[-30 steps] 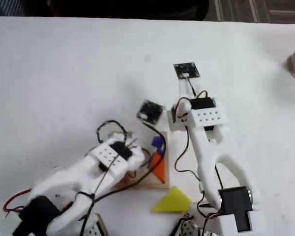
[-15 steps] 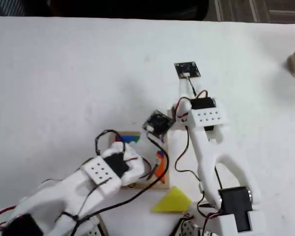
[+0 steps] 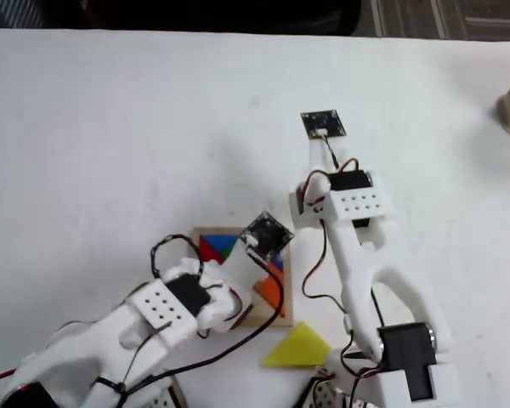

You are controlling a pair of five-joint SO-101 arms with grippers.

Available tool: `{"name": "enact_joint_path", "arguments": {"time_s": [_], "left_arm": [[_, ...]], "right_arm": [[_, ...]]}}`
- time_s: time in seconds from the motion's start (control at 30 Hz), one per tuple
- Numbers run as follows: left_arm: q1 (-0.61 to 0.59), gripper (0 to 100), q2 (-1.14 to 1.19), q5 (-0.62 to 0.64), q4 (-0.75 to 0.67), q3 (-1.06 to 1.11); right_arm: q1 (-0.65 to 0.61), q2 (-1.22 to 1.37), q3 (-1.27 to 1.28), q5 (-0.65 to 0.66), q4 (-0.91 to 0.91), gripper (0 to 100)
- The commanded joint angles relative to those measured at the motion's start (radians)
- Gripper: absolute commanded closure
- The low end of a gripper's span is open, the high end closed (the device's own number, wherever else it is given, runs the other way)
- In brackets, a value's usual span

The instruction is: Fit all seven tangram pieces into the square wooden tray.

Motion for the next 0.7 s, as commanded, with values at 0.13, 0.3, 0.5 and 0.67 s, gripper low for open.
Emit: {"name": "enact_joint_path", "arguments": {"time_s": [0.13,0.3,0.5,0.67], "left_arm": [[0.067,98,0.053,-0.011,-0.008,-0.035],[0.174,98,0.220,-0.018,0.026,-0.138],[0.189,98,0.269,-0.221,0.066,-0.180],[0.191,91,0.156,-0.305,0.137,-0.172]], "right_arm": [[0.005,-0.044,-0.006,0.005,-0.030,87.8],[0.008,-0.045,-0.006,0.005,-0.035,87.8],[0.007,-0.045,-0.006,0.005,-0.035,87.9],[0.007,-0.045,-0.006,0.005,-0.035,87.9]]}}
